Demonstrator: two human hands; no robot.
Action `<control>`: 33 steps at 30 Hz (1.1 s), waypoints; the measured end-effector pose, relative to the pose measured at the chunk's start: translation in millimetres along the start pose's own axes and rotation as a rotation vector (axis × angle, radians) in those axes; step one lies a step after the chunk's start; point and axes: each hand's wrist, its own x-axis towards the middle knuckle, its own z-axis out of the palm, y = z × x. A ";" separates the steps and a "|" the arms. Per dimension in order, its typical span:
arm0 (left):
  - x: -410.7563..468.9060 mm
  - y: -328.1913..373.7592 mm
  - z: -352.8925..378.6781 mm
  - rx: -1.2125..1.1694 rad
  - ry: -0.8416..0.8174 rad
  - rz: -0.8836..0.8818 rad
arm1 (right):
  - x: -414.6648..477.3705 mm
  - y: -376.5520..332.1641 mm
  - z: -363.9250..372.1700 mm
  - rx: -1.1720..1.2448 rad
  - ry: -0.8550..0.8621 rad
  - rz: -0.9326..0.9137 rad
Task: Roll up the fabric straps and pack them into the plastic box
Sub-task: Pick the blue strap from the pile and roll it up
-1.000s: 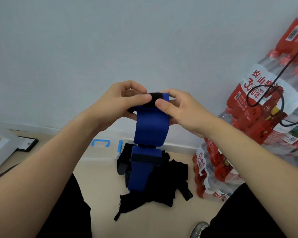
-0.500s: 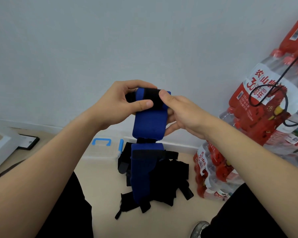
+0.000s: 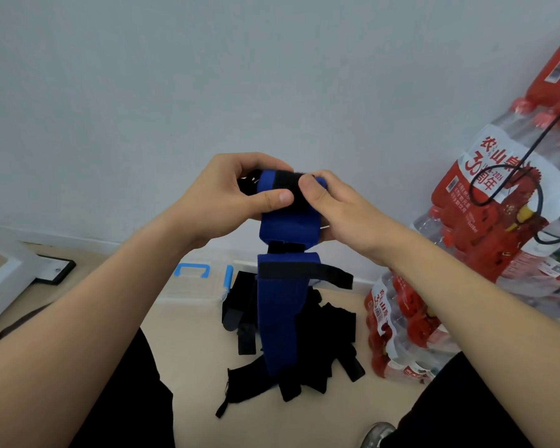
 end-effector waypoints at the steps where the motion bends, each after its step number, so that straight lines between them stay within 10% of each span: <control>1: 0.0 -0.1 1.4 0.000 0.009 0.003 | 0.0 -0.1 -0.9 -0.018 0.017 -0.023; 12: -1.5 -0.3 9.0 -0.001 -0.105 -0.075 | -2.1 -1.0 -6.1 -0.048 0.100 -0.161; 19: 1.2 -2.3 9.2 -0.097 0.041 -0.094 | -11.1 1.9 -20.4 -0.251 -0.206 -0.066; 33: 2.8 -0.3 14.2 -0.214 0.096 -0.242 | 5.5 12.1 -6.2 -0.246 0.300 -0.246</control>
